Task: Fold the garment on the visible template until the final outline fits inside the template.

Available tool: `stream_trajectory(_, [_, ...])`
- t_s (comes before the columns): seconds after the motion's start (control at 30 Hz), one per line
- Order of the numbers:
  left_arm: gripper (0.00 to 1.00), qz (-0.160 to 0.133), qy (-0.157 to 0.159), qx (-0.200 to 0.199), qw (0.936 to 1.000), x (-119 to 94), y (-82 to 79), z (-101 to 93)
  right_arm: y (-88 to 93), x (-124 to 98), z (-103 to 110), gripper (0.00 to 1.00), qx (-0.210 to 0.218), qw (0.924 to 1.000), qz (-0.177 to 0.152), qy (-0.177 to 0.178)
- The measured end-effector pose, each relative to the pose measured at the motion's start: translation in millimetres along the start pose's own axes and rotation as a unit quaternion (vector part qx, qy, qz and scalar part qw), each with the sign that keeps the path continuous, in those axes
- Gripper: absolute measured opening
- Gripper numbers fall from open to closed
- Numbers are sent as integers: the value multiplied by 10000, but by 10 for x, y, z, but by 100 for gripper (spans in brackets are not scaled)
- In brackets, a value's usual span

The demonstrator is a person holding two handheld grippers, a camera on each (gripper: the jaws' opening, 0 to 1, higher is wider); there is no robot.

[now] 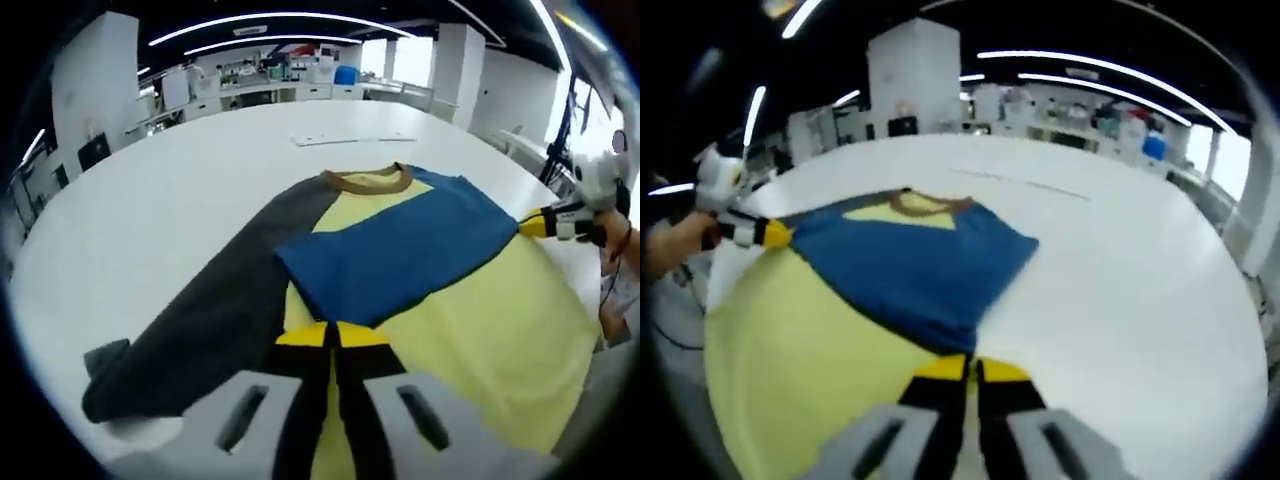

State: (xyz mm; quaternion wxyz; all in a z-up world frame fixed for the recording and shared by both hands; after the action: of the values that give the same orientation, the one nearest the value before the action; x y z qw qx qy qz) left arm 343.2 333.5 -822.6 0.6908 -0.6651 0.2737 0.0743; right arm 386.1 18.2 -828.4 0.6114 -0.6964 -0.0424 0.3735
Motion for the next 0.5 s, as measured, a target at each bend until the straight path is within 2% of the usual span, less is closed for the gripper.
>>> stream_trajectory(0.07, [0,54,-41,-48,10000,10,55,15,4,16,-17,0,12,10000,14,-12])
stream_trajectory(0.13, [0,-11,-70,-205,9998,14,48,30,11,-7,6,0,37,10000,45,-26])
stream_trajectory(0.23, [0,13,-48,-183,9998,18,39,38,18,-24,28,0,117,9997,139,-174])
stream_trajectory(0.33, [0,-10,14,-72,10000,1,30,39,-13,-83,52,2,-20,9989,307,-351])
stream_trajectory(0.4, [2,-51,91,6,9999,-51,31,10,-79,-127,70,6,30,9988,245,-412])
stream_trajectory(0.5, [13,-193,243,79,9995,-103,3,-35,-230,-118,44,11,428,9988,-95,-227])
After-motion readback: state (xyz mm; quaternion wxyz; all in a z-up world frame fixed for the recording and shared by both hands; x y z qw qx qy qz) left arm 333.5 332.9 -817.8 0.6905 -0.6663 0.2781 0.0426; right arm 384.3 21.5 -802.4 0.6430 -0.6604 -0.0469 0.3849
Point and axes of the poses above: the point that each gripper's makers call its tool centre point, and the gripper's own axes: x roughly forward along the fingers, z roughly to its left, y roughly out of its underside, the point moved 2 cm from there along -x, roughly backward along the fingers, and after that the axes turned 14 degrees about -z, right-handed, at the moved point
